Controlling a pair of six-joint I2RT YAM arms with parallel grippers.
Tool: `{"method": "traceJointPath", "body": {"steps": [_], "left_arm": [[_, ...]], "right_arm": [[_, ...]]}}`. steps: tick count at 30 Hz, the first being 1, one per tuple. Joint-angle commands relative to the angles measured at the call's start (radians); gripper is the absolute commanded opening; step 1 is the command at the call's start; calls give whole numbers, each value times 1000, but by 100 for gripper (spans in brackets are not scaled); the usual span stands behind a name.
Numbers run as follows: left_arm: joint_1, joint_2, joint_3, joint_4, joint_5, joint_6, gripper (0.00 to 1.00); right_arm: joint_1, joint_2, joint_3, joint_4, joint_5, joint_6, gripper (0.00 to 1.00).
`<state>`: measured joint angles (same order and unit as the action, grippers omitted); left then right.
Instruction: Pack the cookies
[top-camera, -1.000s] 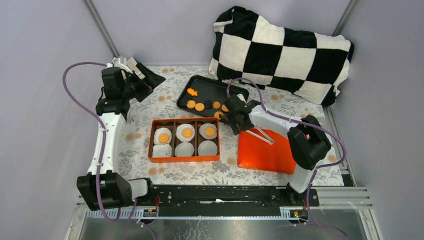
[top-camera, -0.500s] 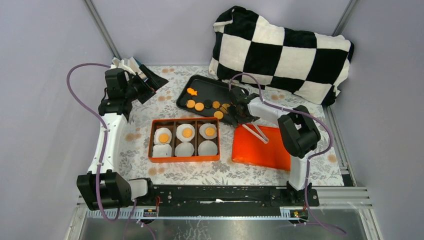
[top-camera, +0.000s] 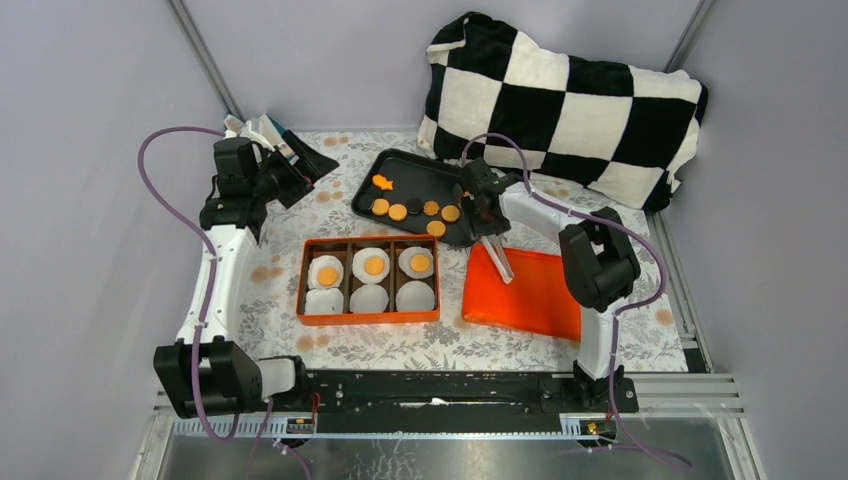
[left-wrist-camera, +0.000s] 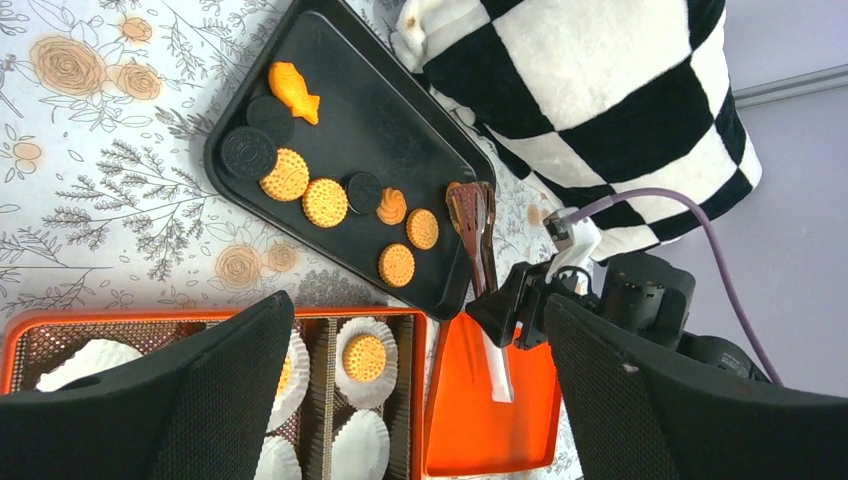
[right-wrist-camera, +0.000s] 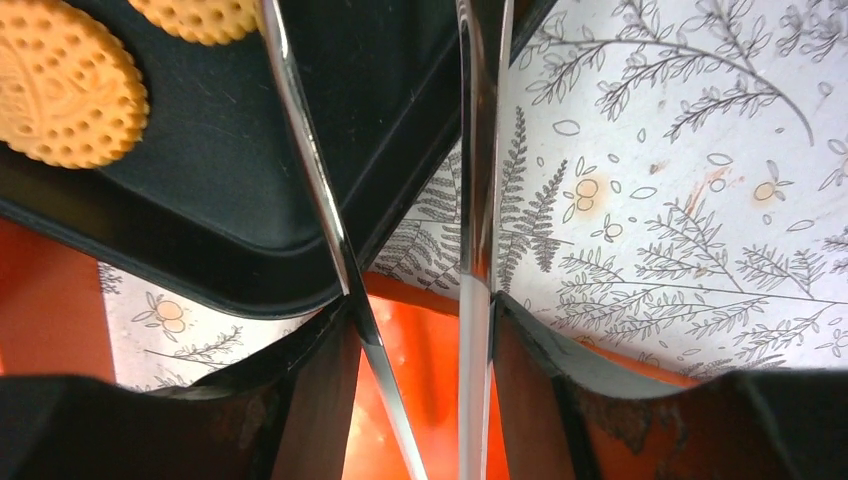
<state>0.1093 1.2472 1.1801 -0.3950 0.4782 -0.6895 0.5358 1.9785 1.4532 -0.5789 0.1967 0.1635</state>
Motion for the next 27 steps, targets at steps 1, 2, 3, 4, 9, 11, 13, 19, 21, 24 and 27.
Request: {"method": "traceJointPath", "body": {"steps": [1, 2, 3, 4, 9, 11, 13, 19, 21, 24, 27], "left_arm": [[-21, 10, -4, 51, -1, -4, 99], [-21, 12, -5, 52, -2, -5, 99], [-25, 12, -4, 53, -3, -7, 99], [-27, 14, -2, 52, -3, -7, 99], [-33, 5, -9, 51, -11, -2, 99], [-33, 5, -12, 52, -12, -2, 99], [-34, 3, -16, 51, -11, -4, 99], [-34, 4, -5, 44, -15, -1, 99], [-36, 7, -1, 44, -14, -1, 99], [-34, 5, 4, 39, -12, -1, 99], [-37, -4, 5, 36, -17, 2, 99]], "right_arm": [[-3, -49, 99, -1, 45, -7, 55], [-6, -22, 124, -9, 67, -7, 54], [-11, 9, 150, -19, 94, -7, 54], [-13, 43, 179, -37, 123, -7, 53], [-47, 176, 276, -74, 197, -15, 52], [-66, 209, 304, -87, 188, -4, 53], [-83, 233, 321, -105, 174, 10, 53], [-96, 204, 242, -61, 94, 29, 66], [-96, 180, 215, -40, 81, 39, 70], [-96, 140, 181, -26, 76, 53, 72], [-96, 83, 131, -20, 60, 69, 72]]}}
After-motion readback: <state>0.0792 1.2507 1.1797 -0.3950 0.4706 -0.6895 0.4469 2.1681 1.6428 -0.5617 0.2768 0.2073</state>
